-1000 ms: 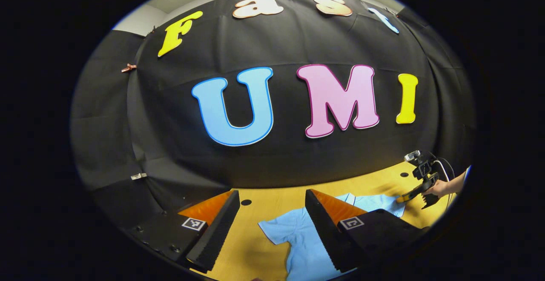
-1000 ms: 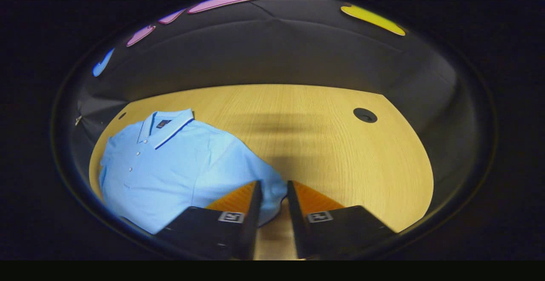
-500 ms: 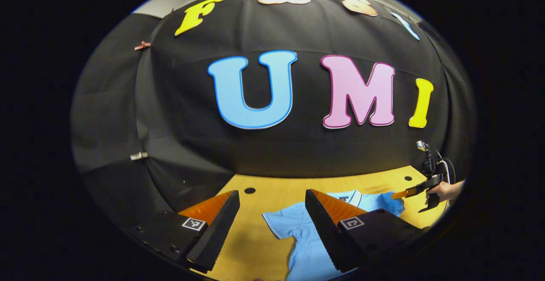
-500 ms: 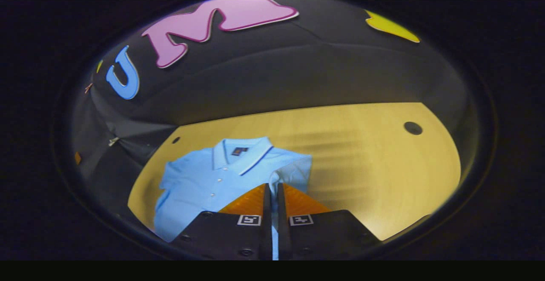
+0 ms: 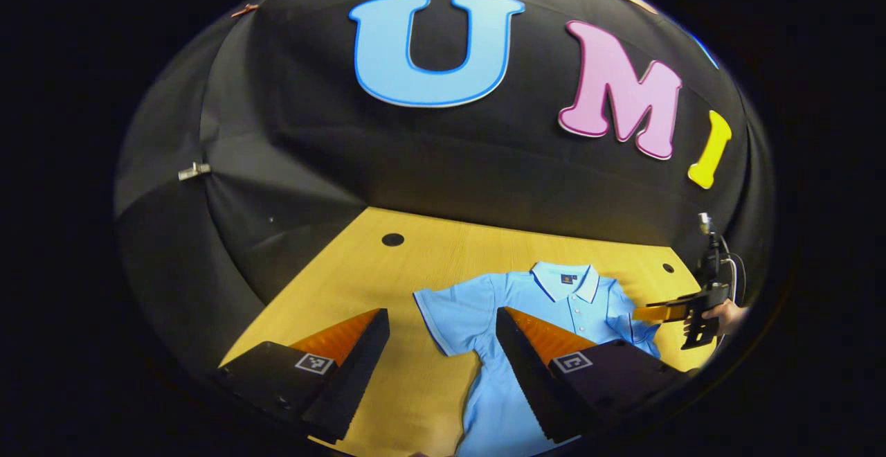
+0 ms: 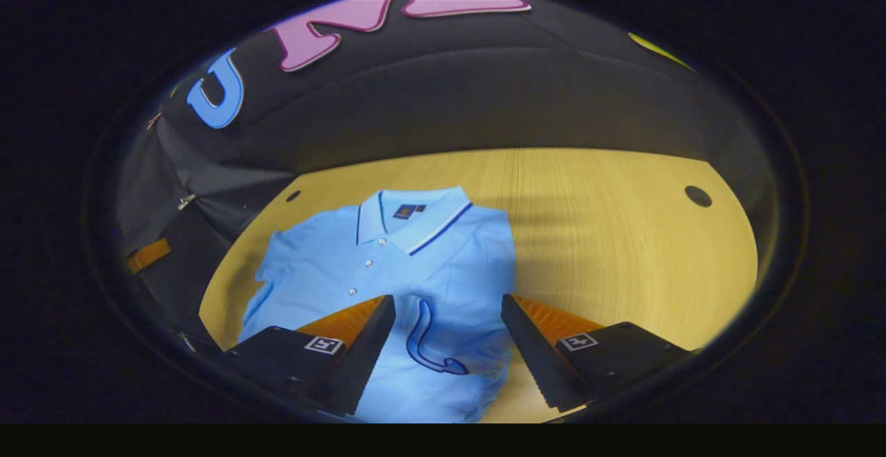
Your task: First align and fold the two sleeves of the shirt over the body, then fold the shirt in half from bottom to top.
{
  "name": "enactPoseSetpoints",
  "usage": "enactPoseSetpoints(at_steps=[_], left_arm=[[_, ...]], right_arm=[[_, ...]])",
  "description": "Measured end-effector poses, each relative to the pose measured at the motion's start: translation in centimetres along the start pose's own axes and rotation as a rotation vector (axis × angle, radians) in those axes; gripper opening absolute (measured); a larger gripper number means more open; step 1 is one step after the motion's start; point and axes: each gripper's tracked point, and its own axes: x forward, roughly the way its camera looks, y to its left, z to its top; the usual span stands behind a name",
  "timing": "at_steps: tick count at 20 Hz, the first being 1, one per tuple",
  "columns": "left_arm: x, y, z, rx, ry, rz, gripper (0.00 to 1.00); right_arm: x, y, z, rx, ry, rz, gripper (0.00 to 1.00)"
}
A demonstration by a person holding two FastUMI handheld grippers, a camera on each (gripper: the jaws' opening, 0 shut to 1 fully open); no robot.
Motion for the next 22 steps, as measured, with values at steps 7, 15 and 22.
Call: enactPoseSetpoints(at_steps=[7, 15, 22], left_arm=[[13.1, 0.7, -3.2, 0.026, 0.205, 0.052, 0.97], [18.8, 0.0, -10.0, 0.057, 0.456, 0.057, 0.98], [18.5, -4.7, -6.2, 0.166, 0.353, -0.13, 0.07]], right_arm=[[-8.4, -1.2, 1.2, -0.047, -0.08, -0.017, 0.96], [-12.4, -5.0, -1.6, -0.028, -0.054, -0.098, 0.97], [-12.3, -4.6, -1.2, -0.001, -0.066, -0.09, 0.97]])
